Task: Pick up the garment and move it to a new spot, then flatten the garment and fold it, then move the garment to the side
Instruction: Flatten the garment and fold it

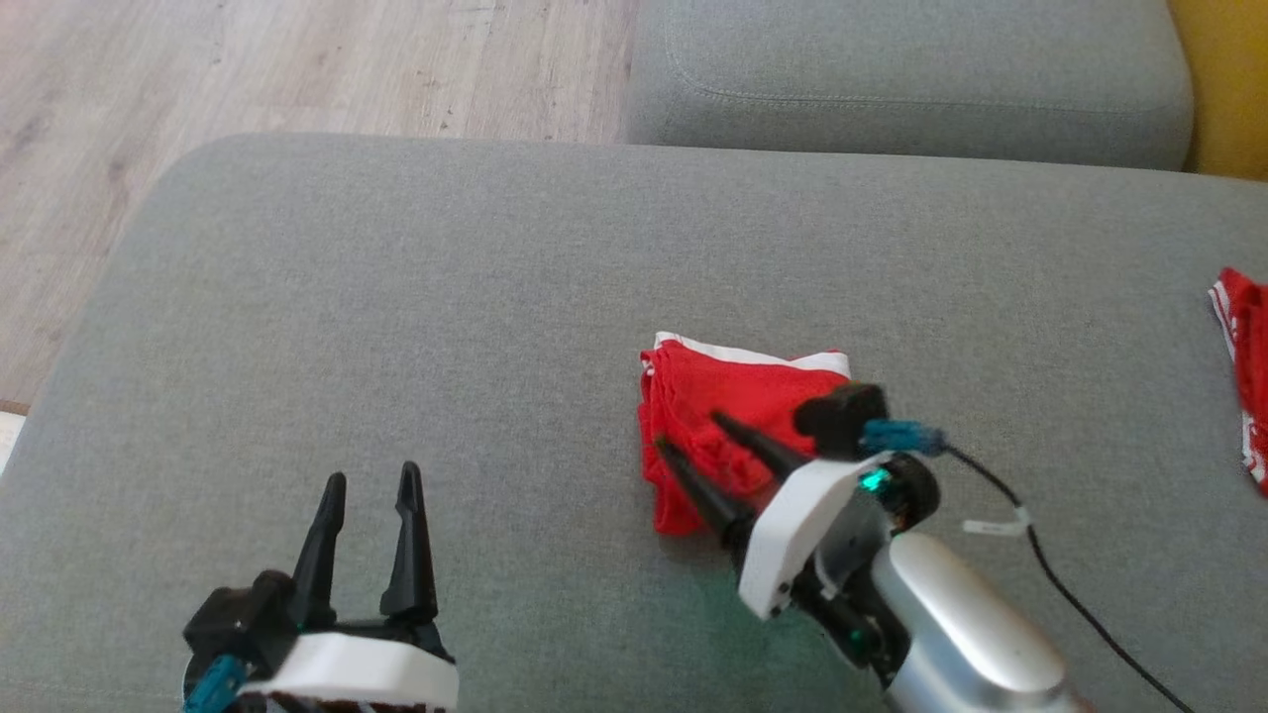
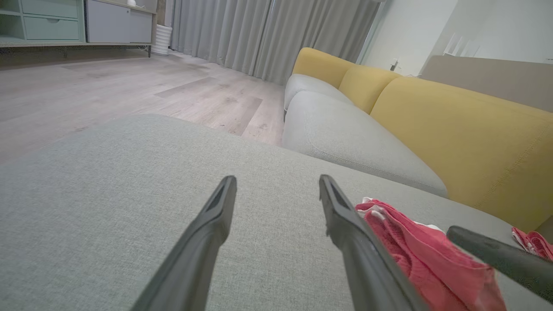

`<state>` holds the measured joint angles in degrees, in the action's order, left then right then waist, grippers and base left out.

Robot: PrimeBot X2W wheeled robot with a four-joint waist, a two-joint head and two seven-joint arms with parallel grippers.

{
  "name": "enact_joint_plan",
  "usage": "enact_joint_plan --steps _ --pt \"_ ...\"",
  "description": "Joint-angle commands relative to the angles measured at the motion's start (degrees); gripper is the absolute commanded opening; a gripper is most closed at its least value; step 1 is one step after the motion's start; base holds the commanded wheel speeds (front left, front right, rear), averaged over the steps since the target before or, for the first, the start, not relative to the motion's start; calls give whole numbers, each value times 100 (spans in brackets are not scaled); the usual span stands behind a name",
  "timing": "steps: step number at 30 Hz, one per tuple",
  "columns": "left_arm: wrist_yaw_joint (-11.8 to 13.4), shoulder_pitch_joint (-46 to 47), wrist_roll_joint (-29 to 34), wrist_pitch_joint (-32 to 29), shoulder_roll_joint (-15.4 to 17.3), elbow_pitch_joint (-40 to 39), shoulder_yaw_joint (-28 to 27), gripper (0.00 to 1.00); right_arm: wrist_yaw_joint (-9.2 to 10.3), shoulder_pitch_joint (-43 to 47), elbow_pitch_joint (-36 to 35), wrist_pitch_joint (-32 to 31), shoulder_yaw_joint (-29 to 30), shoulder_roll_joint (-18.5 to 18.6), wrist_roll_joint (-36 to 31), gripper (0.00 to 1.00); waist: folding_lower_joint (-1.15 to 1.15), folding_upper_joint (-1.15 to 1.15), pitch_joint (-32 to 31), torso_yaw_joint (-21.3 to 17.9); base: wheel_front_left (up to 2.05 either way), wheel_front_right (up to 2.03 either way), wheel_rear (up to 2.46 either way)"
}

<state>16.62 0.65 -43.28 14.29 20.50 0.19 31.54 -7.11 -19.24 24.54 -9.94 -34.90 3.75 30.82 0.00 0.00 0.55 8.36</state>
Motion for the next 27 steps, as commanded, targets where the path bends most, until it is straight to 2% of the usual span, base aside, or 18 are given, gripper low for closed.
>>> enact_joint_plan --steps 1,6,11,12,13,15,16,23,27 --pt "-7 115 70 51 26 -123 -183 100 -37 -135 -249 176 91 -87 -59 100 0 0 -11 -2 0 0 0" --pt "-17 96 70 46 -10 -105 -118 100 -37 -220 -344 679 727 17 -603 100 0 0 -12 -6 0 0 0" --pt "-39 150 79 46 -55 -97 -60 100 -37 -344 -102 937 1200 354 -1483 100 0 0 74 28 0 0 0" --pt "-45 164 81 46 -61 -92 -53 100 -37 -354 -16 956 1234 403 -1592 95 0 0 91 40 0 0 0" --pt "-53 177 81 46 -65 -87 -47 100 -37 -362 81 964 1266 442 -1682 48 0 0 108 52 0 0 0" --pt "-65 203 81 45 -70 -76 -39 100 -37 -372 279 970 1259 486 -1754 3 0 0 145 77 0 0 0" --pt "-68 213 81 45 -70 -71 -39 100 -37 -378 379 972 1220 501 -1756 0 0 0 164 88 0 0 0" --pt "-81 271 83 47 -72 -49 -50 100 -37 -424 842 1024 643 455 -1629 0 0 0 258 132 0 0 0" --pt "-86 308 87 48 -76 -41 -55 100 -37 -449 999 1063 -6 333 -1425 0 0 0 304 150 0 0 0"
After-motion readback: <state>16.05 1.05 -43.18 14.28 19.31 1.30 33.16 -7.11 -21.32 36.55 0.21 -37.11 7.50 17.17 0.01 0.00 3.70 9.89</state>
